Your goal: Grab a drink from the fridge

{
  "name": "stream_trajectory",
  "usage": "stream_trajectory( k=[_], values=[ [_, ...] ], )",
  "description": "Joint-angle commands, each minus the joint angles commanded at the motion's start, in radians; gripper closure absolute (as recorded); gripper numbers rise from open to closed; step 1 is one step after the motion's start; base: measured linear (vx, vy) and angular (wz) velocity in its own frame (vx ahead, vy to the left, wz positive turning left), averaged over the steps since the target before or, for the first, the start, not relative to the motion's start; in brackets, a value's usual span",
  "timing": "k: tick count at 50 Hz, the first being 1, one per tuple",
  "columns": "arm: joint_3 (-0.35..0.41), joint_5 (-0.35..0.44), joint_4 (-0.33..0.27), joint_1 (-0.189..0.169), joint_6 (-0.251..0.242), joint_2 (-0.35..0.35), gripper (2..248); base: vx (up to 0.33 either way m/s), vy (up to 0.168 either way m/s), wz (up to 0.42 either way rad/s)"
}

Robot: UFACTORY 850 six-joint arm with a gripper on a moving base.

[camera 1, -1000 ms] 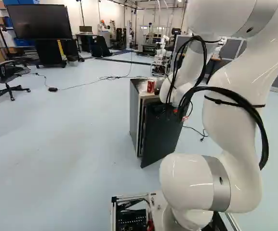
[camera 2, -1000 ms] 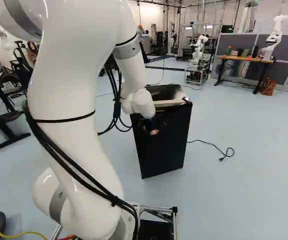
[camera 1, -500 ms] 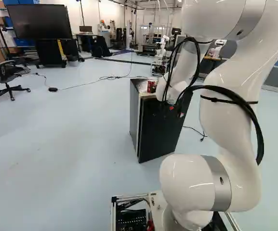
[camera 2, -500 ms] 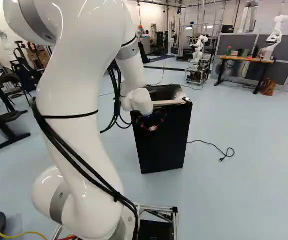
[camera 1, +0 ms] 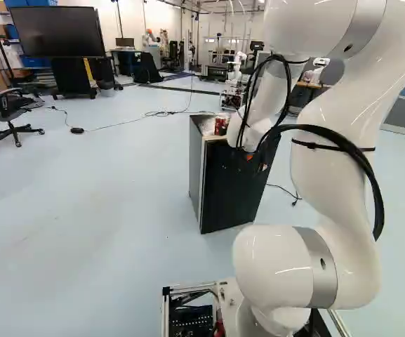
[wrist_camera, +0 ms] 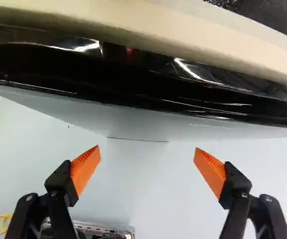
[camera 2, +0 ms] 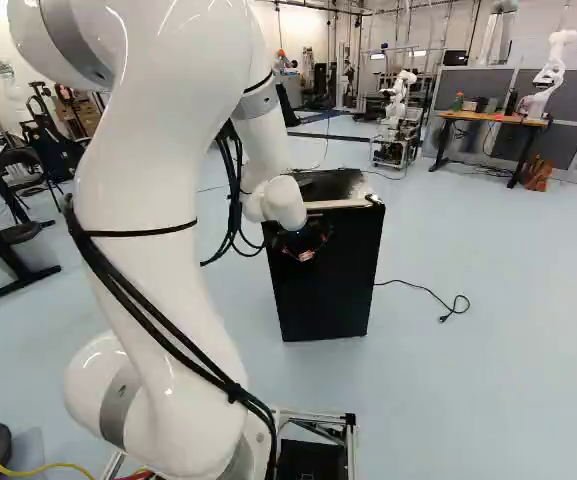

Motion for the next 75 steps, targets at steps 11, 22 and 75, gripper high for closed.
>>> stream_trajectory(
  k=[11, 22, 75],
  values=[
    [0.000, 0.008, 0.000, 0.000, 0.000, 0.000, 3, 0.000, 0.000, 0.000],
    [-0.005, 0.022, 0.000, 0.001, 0.000, -0.004, 3, 0.000, 0.000, 0.000],
    [-0.051, 0.079, 0.000, 0.007, 0.000, -0.039, 3, 0.000, 0.000, 0.000]
  ],
)
